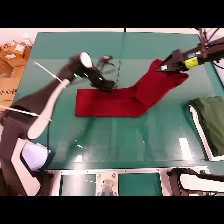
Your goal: Fold the shirts.
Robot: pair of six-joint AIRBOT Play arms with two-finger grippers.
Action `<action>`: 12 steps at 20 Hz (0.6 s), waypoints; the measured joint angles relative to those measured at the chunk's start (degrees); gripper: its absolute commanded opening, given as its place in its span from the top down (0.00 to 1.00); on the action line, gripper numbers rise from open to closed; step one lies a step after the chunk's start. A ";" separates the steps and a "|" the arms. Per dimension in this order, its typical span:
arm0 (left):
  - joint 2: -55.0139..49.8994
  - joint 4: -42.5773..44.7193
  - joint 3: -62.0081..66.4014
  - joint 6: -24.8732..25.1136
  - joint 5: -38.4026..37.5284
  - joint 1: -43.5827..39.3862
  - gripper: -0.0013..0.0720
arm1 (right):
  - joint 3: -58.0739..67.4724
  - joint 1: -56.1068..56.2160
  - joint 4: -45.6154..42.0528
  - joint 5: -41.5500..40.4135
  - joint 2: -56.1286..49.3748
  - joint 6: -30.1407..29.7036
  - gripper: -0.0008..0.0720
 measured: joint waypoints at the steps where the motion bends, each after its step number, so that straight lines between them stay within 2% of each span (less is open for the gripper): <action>1: 0.74 3.23 2.45 -0.87 -3.52 2.23 0.95 | 0.00 2.69 0.09 -1.77 -0.37 0.76 0.96; 3: 2.71 7.56 5.38 -2.10 -8.74 6.51 0.95 | 0.00 8.39 0.07 -6.32 -1.77 2.36 0.96; 7: 6.29 11.32 7.43 -3.23 -13.16 13.18 0.95 | 0.00 21.92 0.44 -19.21 -8.44 5.77 0.94; 8: 6.91 11.76 7.67 -3.43 -13.84 14.43 0.95 | 0.00 25.73 1.11 -23.80 -11.04 6.27 0.73; 9: 7.28 12.17 7.80 -3.48 -14.14 15.41 0.95 | 0.02 29.24 2.25 -28.96 -13.57 6.69 0.43; 10: 7.63 12.66 7.93 -3.56 -14.47 16.31 0.95 | 0.02 32.68 3.69 -34.29 -16.17 6.78 0.30; 12: 8.00 12.90 8.07 -3.63 -14.93 17.03 0.95 | 0.02 38.53 6.23 -42.84 -20.76 7.19 0.31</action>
